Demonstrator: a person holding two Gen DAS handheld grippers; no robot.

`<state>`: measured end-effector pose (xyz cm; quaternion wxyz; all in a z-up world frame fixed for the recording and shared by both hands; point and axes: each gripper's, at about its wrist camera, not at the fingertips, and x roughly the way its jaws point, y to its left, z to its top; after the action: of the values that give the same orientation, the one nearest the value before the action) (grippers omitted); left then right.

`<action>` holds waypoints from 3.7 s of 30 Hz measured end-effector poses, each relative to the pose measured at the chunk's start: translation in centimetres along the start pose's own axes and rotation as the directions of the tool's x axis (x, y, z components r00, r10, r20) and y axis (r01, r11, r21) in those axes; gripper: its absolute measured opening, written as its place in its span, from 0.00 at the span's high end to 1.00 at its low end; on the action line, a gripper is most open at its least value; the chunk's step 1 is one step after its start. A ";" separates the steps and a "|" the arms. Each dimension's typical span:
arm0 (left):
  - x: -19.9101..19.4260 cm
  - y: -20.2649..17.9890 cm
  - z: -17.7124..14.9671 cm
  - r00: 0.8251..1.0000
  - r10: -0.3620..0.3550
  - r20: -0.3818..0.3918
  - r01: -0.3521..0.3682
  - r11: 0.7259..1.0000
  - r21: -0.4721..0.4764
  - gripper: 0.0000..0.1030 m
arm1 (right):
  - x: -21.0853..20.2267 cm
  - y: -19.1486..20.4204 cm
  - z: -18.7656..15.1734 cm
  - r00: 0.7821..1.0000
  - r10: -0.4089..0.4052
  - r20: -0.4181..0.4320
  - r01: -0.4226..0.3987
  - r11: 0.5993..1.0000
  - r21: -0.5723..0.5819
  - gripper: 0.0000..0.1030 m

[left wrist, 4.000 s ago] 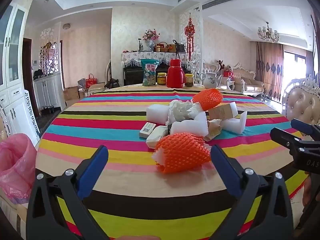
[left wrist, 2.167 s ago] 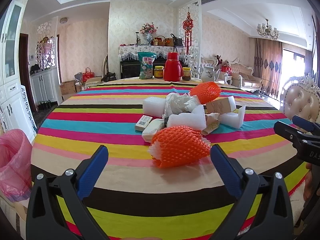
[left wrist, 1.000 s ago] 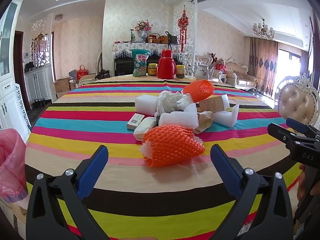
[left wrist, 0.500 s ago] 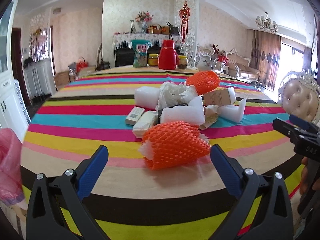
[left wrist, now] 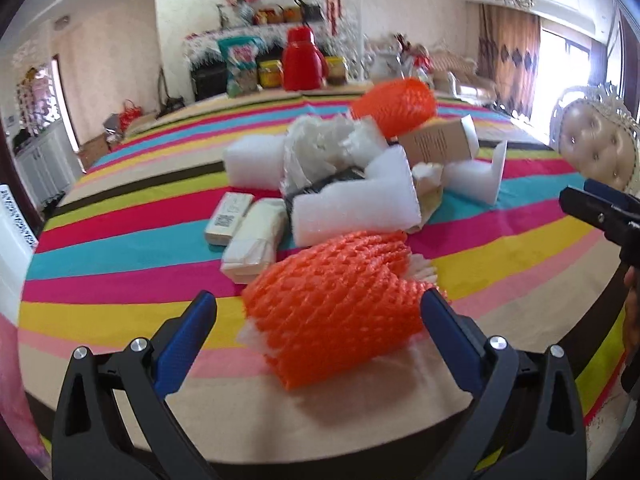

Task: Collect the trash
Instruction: 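Grasp the orange foam net with the left tool while the right tool approaches the white foam block, then grasp the white foam corner block with the right tool and lift it, then carry the orange net to the pink wastebasket and open the left tool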

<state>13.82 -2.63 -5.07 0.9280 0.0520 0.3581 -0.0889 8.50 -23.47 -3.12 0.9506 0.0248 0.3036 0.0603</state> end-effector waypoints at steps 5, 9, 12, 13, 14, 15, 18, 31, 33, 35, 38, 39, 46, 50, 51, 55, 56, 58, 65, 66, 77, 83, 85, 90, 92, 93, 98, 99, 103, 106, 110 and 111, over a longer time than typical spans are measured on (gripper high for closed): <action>2.4 -0.7 0.1 0.996 -0.072 -0.054 0.073 0.997 0.020 0.07 | 1.8 0.2 0.7 1.000 -0.003 -0.031 0.003 1.000 -0.016 0.06; 3.0 -1.3 -0.1 0.987 -0.146 -0.073 0.149 0.988 0.031 0.35 | 3.2 0.5 1.1 0.999 -0.008 -0.050 0.007 1.000 -0.014 0.06; 2.3 -1.3 0.0 0.976 -0.205 -0.071 0.208 0.978 0.033 0.66 | 3.6 1.1 1.2 0.998 0.000 -0.064 -0.001 1.000 -0.021 0.06; 2.0 -1.1 0.0 0.975 -0.210 -0.066 0.213 0.977 0.031 0.69 | 3.9 1.5 1.2 0.998 0.002 -0.070 -0.004 1.000 -0.029 0.06; 1.7 -1.0 -0.1 0.976 -0.211 -0.058 0.213 0.976 0.035 0.70 | 4.2 1.9 1.2 0.997 0.004 -0.077 -0.007 0.999 -0.038 0.06; 1.3 -0.7 -0.4 0.976 -0.212 -0.049 0.214 0.976 0.042 0.72 | 4.4 2.4 1.2 0.997 0.007 -0.083 -0.011 0.999 -0.044 0.06; 0.1 0.3 -1.1 0.973 -0.229 -0.039 0.231 0.972 0.039 0.73 | 4.9 3.8 1.2 0.995 0.033 -0.094 -0.038 0.998 -0.053 0.06; -5.0 8.6 -4.6 0.992 -0.109 0.066 0.112 0.993 -0.042 0.73 | 7.7 12.4 1.0 0.964 0.194 -0.180 -0.216 0.970 -0.112 0.07; -5.4 9.7 -4.8 0.993 -0.082 0.089 0.088 0.994 -0.062 0.73 | 8.3 13.3 1.1 0.963 0.192 -0.187 -0.218 0.967 -0.129 0.10; -5.5 10.5 -4.9 0.994 -0.059 0.093 0.066 0.995 -0.077 0.73 | 9.1 14.2 1.2 0.962 0.188 -0.201 -0.218 0.966 -0.141 0.11; -5.7 11.5 -4.9 0.992 -0.064 0.108 0.077 0.990 -0.114 0.73 | 10.0 15.2 1.2 0.961 0.177 -0.211 -0.213 0.964 -0.162 0.19; -5.7 11.8 -4.9 0.992 -0.056 0.112 0.069 0.990 -0.121 0.73 | 10.3 15.5 1.1 0.959 0.177 -0.220 -0.216 0.962 -0.166 0.24; -5.6 12.5 -4.9 0.993 -0.044 0.112 0.060 0.987 -0.147 0.73 | 10.1 16.4 0.5 0.962 0.170 -0.215 -0.215 0.955 -0.206 0.51; -5.6 12.5 -4.7 0.992 -0.021 0.122 0.041 0.985 -0.169 0.73 | 9.2 16.3 0.2 0.959 0.193 -0.208 -0.236 0.949 -0.209 0.52; -5.7 12.6 -4.7 0.992 -0.016 0.126 0.038 0.984 -0.176 0.73 | 8.8 16.4 0.2 0.958 0.203 -0.203 -0.246 0.946 -0.211 0.52; -6.2 13.0 -4.8 0.991 0.010 0.137 0.017 0.981 -0.195 0.73 | 7.1 17.0 0.4 0.957 0.233 -0.174 -0.269 0.938 -0.219 0.52; -6.3 13.2 -4.8 0.990 0.013 0.139 0.015 0.980 -0.198 0.73 | 6.8 17.3 0.5 0.956 0.242 -0.168 -0.276 0.935 -0.223 0.52; -6.7 13.5 -5.0 0.989 0.031 0.144 0.000 0.978 -0.210 0.72 | 6.3 18.3 0.7 0.953 0.261 -0.157 -0.293 0.926 -0.238 0.52; -9.0 15.9 -6.3 0.977 0.131 0.166 -0.088 0.966 -0.244 0.72 | 5.0 22.6 1.4 0.924 0.353 -0.146 -0.381 0.881 -0.280 0.52; -9.4 16.3 -6.5 0.975 0.145 0.169 -0.100 0.963 -0.251 0.72 | 4.9 23.6 1.5 0.921 0.362 -0.142 -0.388 0.874 -0.292 0.52; -14.0 21.0 -9.1 0.915 0.371 0.158 -0.308 0.896 -0.319 0.71 | 4.8 30.8 1.8 0.867 0.468 -0.170 -0.496 0.787 -0.367 0.52; -16.4 24.5 -10.6 0.864 0.487 0.129 -0.397 0.816 -0.421 0.70 | 5.2 35.6 1.8 0.838 0.517 -0.171 -0.541 0.752 -0.375 0.52; -17.4 25.5 -10.8 0.837 0.534 0.121 -0.435 0.783 -0.444 0.70 | 5.1 37.6 2.0 0.824 0.541 -0.169 -0.561 0.733 -0.384 0.52; -19.9 28.2 -11.5 0.769 0.630 0.107 -0.515 0.711 -0.479 0.69 | 4.5 42.7 2.4 0.778 0.606 -0.168 -0.613 0.671 -0.417 0.52; -20.8 29.3 -11.8 0.743 0.662 0.097 -0.547 0.685 -0.481 0.68 | 4.3 44.7 2.5 0.762 0.625 -0.171 -0.628 0.648 -0.431 0.52; -21.3 30.3 -12.3 0.724 0.684 0.084 -0.570 0.663 -0.486 0.68 | 4.2 46.1 2.5 0.750 0.638 -0.174 -0.639 0.631 -0.439 0.52; -22.1 34.7 -13.8 0.696 0.716 0.048 -0.602 0.619 -0.504 0.66 | 4.5 51.1 2.5 0.711 0.674 -0.200 -0.677 0.580 -0.452 0.52; -22.0 35.9 -14.2 0.695 0.718 0.030 -0.611 0.613 -0.501 0.66 | 4.5 51.7 2.4 0.708 0.676 -0.203 -0.680 0.575 -0.455 0.52; -21.1 39.7 -15.8 0.698 0.715 -0.040 -0.630 0.586 -0.510 0.65 | 5.1 55.1 1.3 0.691 0.682 -0.238 -0.696 0.540 -0.473 0.52; -20.6 42.3 -17.6 0.729 0.680 -0.086 -0.605 0.580 -0.545 0.65 | 5.2 57.4 0.0 0.686 0.678 -0.264 -0.697 0.510 -0.505 0.52; -21.0 44.2 -19.1 0.746 0.658 -0.102 -0.578 0.564 -0.590 0.49 | 5.5 59.8 -1.6 0.682 0.670 -0.294 -0.697 0.473 -0.539 0.51; -21.3 44.5 -19.4 0.745 0.661 -0.094 -0.575 0.564 -0.593 0.45 | 5.7 60.3 -1.9 0.678 0.670 -0.304 -0.702 0.466 -0.538 0.51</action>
<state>-5.39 46.78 -3.58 0.8901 -0.1213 0.2604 0.3538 5.98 37.05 -2.91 0.7899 -0.1686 0.2539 0.5322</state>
